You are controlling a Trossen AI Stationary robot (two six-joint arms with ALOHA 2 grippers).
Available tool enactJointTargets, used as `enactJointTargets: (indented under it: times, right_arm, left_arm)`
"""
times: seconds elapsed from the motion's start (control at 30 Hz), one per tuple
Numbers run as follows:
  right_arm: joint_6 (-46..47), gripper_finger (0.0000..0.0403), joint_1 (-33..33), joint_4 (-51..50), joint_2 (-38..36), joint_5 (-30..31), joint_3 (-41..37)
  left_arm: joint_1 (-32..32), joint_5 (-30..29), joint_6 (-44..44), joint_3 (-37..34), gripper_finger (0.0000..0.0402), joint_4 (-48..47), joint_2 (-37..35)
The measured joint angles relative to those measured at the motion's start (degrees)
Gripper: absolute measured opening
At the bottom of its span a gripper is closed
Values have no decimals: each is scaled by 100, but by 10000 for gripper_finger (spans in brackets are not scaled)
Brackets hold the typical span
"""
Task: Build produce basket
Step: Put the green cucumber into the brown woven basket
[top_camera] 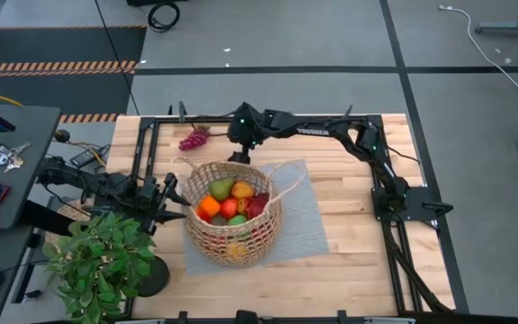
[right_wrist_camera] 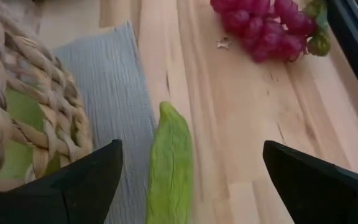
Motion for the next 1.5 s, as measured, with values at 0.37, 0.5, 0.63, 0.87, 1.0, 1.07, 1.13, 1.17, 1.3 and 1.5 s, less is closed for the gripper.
enactJointTargets:
  times: [0.37, 0.5, 0.63, 0.87, 1.0, 1.07, 1.13, 1.17, 1.3, 1.5]
  right_arm:
    - [473, 364, 61, -78, 40, -152, -95]
    - [753, 362, 143, -64, 40, -264, -95]
    - [1151, 362, 222, -48, 42, -291, -97]
    - [1329, 362, 393, -76, 42, 395, -99]
    - [1185, 367, 403, -142, 41, 895, -97]
    - [1247, 372, 394, -418, 42, 884, -97]
    - [1196, 376, 404, -663, 42, 892, -100]
    - [1148, 377, 428, -752, 42, 950, -100]
    - [1232, 376, 470, -1183, 45, 925, -100]
    - [1168, 375, 518, -970, 299, 1175, -114]
  left_arm:
    - [1, -2, -4, 0, 172, -1, 0]
    - [1, 1, -2, 0, 172, -2, 0]
    - [1, 0, -2, 0, 172, -2, 0]
    - [1, -10, -4, 0, 172, -4, 0]
    - [3, -18, -4, 0, 172, -4, 0]
    - [3, -16, 0, 0, 172, -4, 0]
    - [3, -19, -4, 0, 172, 0, 0]
    - [3, -17, -2, 0, 172, 0, 0]
    - [3, -17, -2, 0, 172, 0, 0]
    - [1, -13, 0, 0, 172, -4, 2]
